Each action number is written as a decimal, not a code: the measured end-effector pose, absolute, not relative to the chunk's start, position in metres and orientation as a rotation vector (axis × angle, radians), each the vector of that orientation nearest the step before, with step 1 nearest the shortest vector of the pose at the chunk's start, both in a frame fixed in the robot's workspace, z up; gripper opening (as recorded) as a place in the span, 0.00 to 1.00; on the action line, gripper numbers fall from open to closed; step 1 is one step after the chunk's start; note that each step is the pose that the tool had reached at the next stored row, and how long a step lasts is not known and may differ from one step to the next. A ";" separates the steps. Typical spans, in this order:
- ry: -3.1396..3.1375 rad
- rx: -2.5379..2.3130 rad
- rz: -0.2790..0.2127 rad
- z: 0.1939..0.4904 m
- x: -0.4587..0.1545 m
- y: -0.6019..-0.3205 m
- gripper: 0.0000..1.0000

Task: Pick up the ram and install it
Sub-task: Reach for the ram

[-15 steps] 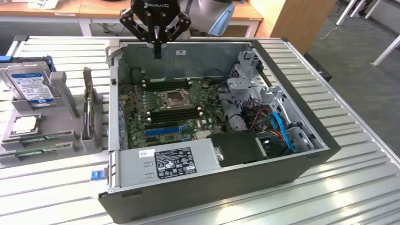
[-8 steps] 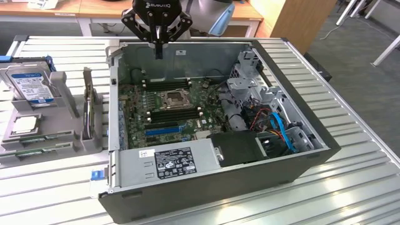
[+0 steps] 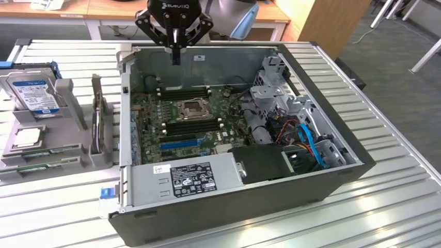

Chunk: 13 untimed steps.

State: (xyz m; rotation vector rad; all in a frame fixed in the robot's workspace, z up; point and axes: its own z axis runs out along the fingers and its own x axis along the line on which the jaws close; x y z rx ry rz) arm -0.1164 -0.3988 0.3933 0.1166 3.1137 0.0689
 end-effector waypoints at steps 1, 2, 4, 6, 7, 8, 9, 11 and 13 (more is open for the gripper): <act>3.114 0.117 0.069 0.393 -0.116 -0.399 0.10; 3.114 0.117 0.069 0.393 -0.115 -0.399 0.10; 3.114 0.117 0.069 0.393 -0.115 -0.399 0.10; 3.114 0.117 0.069 0.393 -0.115 -0.399 0.10; 3.114 0.117 0.069 0.393 -0.115 -0.399 0.10; 3.114 0.117 0.069 0.393 -0.114 -0.399 0.10; 3.114 0.116 0.069 0.393 -0.114 -0.399 0.10; 3.114 0.117 0.069 0.393 -0.113 -0.399 0.10; 3.114 0.117 0.069 0.393 -0.111 -0.399 0.10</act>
